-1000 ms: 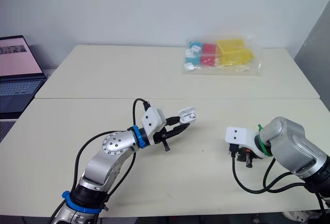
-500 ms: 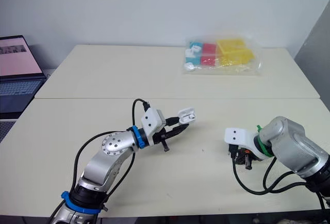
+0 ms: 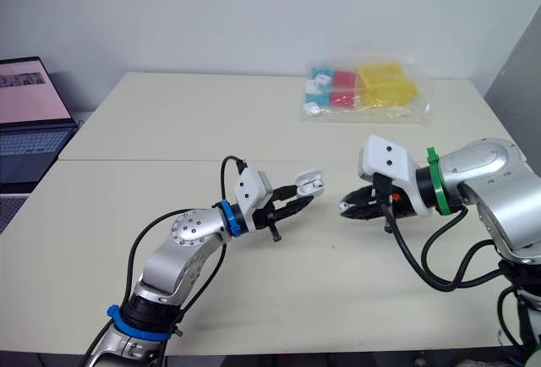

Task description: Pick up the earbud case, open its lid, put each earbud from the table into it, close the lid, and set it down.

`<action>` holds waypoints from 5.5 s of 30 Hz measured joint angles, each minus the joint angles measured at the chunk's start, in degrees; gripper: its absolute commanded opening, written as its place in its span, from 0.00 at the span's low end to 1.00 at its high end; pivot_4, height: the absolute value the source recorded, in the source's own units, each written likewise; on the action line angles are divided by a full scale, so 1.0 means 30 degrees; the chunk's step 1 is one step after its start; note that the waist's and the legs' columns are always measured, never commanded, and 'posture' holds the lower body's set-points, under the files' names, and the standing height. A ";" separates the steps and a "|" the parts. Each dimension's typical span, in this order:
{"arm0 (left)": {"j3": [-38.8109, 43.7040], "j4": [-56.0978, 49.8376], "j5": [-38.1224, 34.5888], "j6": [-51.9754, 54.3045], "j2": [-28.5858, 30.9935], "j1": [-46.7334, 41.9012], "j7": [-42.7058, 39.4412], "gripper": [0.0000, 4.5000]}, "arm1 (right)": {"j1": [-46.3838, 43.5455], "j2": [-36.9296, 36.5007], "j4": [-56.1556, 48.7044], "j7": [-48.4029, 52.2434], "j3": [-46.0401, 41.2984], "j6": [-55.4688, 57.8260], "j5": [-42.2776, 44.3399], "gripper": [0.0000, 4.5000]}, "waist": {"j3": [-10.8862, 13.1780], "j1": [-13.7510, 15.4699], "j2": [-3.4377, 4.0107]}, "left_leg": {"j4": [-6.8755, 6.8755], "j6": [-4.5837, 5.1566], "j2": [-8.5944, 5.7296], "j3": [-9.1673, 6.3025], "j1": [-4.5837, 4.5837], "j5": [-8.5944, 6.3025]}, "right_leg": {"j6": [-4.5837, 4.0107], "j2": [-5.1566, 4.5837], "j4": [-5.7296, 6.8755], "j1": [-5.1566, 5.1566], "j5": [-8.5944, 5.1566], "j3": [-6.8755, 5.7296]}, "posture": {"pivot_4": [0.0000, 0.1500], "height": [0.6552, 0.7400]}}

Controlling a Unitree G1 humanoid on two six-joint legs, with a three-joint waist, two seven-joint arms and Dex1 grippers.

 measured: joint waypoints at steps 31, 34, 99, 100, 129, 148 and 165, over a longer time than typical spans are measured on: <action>0.1008 0.0496 -0.1645 0.1396 -0.0033 -0.1766 -0.0857 0.17 | 0.4947 1.0291 0.0586 -1.2455 0.0376 -0.7091 0.0513 0.10 | -0.0003 -0.0087 0.0003 | -0.0015 0.0000 -0.0005 -0.0014 -0.0011 0.0000 | -0.0002 0.0007 0.0051 -0.0038 0.0000 -0.0008 | 1.00 1.00; 0.1006 0.0497 -0.1651 0.1396 -0.0006 -0.1763 -0.0888 0.17 | 0.5380 1.0196 0.1206 -1.2375 0.0766 -0.7966 0.0095 0.10 | -0.0003 -0.0093 0.0003 | -0.0015 0.0000 -0.0003 -0.0015 -0.0010 0.0001 | -0.0002 0.0010 0.0053 -0.0038 0.0000 -0.0008 | 1.00 1.00; 0.1058 0.0700 -0.1631 0.1283 0.0221 -0.1593 -0.1179 0.17 | 0.6565 0.9250 0.0673 -1.3886 0.1991 -0.9494 -0.1200 0.62 | -0.0002 -0.0081 0.0002 | -0.0016 0.0000 -0.0006 -0.0009 -0.0017 0.0000 | 0.0018 0.0005 0.0040 -0.0042 -0.0012 0.0000 | 1.00 1.00; 0.1058 0.0699 -0.1632 0.1283 0.0221 -0.1593 -0.1180 0.17 | 0.6561 0.9289 0.0673 -1.3968 0.1937 -0.9460 -0.1187 0.62 | -0.0002 -0.0079 0.0003 | -0.0017 0.0000 -0.0006 -0.0009 -0.0017 0.0000 | 0.0018 0.0005 0.0040 -0.0042 -0.0012 -0.0001 | 1.00 1.00; 0.1114 -0.0009 -0.2453 0.1653 0.0543 -0.1322 -0.1699 0.17 | -0.2930 0.1178 0.5736 -0.7378 0.1454 -0.5799 0.1198 0.00 | 0.0004 -0.0114 0.0011 | -0.0033 0.0004 0.0004 0.0003 -0.0073 0.0000 | -0.0011 0.0011 -0.0021 -0.0078 0.0001 0.0004 | 1.00 1.00; 0.0697 -0.0118 -0.2292 0.1664 0.0906 -0.1225 -0.2452 0.17 | -0.8980 0.2845 1.4629 0.1004 0.7985 -0.8703 -0.4406 0.00 | 0.0006 -0.0066 0.0016 | -0.0023 0.0003 -0.0005 0.0014 -0.0192 0.0000 | -0.0024 -0.0026 0.0048 -0.0230 0.0009 0.0001 | 1.00 1.00; 0.0575 -0.0660 -0.2033 0.2058 0.0898 -0.1382 -0.2053 0.17 | -0.8944 0.2043 1.2544 0.4177 0.7934 -0.7665 -0.4567 0.00 | 0.0006 -0.0054 0.0016 | -0.0017 0.0003 -0.0005 0.0019 -0.0187 0.0000 | -0.0027 -0.0028 0.0067 -0.0241 0.0010 0.0006 | 1.00 1.00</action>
